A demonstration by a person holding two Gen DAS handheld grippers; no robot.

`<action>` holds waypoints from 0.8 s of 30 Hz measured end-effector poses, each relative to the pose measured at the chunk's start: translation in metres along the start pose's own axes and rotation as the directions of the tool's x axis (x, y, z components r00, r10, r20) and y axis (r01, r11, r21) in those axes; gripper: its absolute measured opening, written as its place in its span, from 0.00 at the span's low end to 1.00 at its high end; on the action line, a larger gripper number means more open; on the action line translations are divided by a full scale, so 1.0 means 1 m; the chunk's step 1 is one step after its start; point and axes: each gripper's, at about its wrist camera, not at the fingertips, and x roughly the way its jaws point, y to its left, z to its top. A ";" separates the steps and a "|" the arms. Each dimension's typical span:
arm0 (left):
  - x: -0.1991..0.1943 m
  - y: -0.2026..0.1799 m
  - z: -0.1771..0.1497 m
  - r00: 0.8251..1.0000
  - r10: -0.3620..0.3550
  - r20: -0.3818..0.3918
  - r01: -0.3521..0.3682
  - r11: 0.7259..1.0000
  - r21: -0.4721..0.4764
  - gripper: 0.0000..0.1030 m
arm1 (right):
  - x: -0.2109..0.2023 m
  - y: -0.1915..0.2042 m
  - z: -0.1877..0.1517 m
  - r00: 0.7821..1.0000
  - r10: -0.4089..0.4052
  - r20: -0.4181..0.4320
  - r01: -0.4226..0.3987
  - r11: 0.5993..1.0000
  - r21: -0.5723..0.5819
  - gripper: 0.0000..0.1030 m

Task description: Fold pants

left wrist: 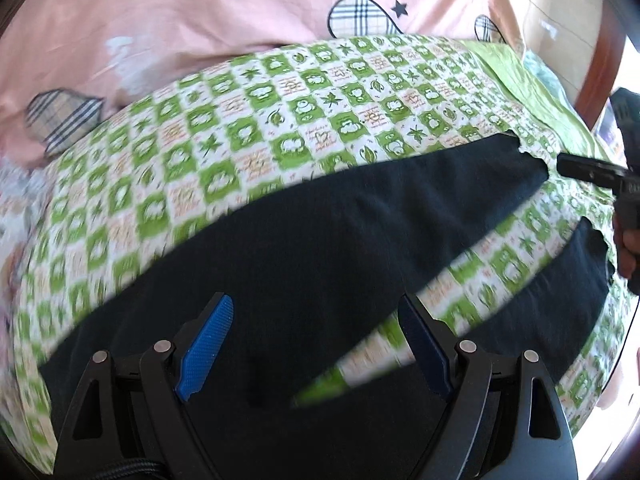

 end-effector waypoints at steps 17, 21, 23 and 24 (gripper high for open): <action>0.119 0.018 0.075 0.959 -0.144 -0.244 0.181 0.974 0.138 0.63 | 0.087 -0.051 0.052 0.986 0.054 -0.156 -0.061 0.997 -0.040 0.54; 0.105 0.016 0.072 0.944 -0.224 -0.241 0.256 0.961 0.108 0.11 | 0.076 -0.059 0.056 0.988 0.103 -0.117 -0.104 0.995 -0.003 0.11; 0.086 0.013 0.065 0.953 -0.226 -0.203 0.251 0.962 0.107 0.10 | 0.064 -0.061 0.057 0.988 0.126 -0.088 -0.127 0.992 -0.006 0.10; 0.078 0.010 0.060 0.955 -0.226 -0.192 0.250 0.962 0.108 0.08 | 0.058 -0.061 0.056 0.987 0.142 -0.078 -0.143 0.990 -0.006 0.09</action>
